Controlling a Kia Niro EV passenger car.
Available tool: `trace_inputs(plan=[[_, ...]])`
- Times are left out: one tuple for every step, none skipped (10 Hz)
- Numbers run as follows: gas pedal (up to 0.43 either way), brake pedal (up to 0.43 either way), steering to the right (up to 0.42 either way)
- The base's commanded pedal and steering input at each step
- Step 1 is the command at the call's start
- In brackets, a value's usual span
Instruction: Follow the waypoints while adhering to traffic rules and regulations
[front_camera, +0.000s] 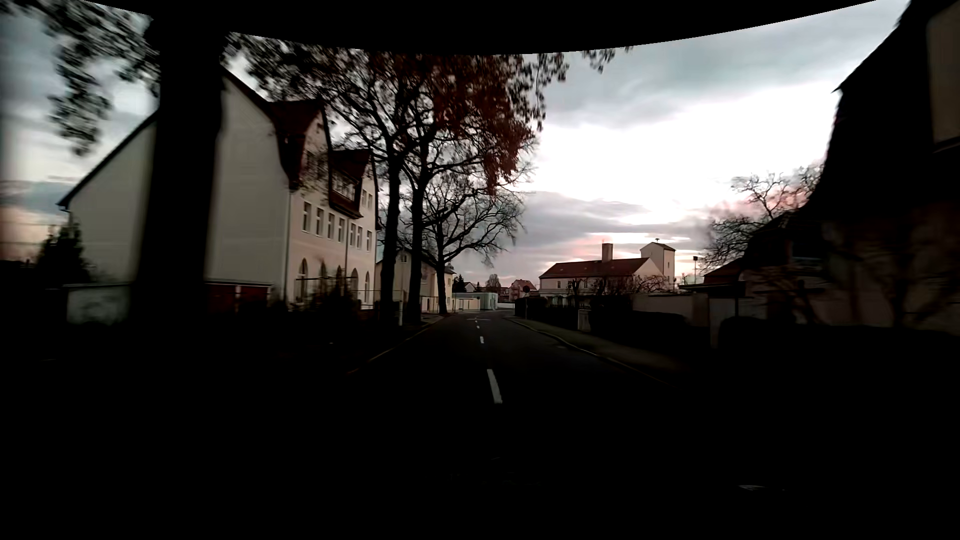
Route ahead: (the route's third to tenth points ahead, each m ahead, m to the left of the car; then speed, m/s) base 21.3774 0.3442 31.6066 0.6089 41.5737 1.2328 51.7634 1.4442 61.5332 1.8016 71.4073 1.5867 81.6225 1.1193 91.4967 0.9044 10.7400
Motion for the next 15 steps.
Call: trace_inputs(plan=[[0.0, 0.0, 0.019], [0.0, 0.0, 0.013], [0.0, 0.0, 0.006], [0.0, 0.0, 0.003], [0.0, 0.0, 0.0], [0.0, 0.0, -0.005], [0.0, 0.0, -0.008], [0.0, 0.0, -0.011], [0.0, 0.0, -0.015], [0.0, 0.0, -0.018], [0.0, 0.0, -0.02], [0.0, 0.0, -0.021], [0.0, 0.0, -0.021], [0.008, 0.0, -0.021], [0.028, 0.0, -0.021]])
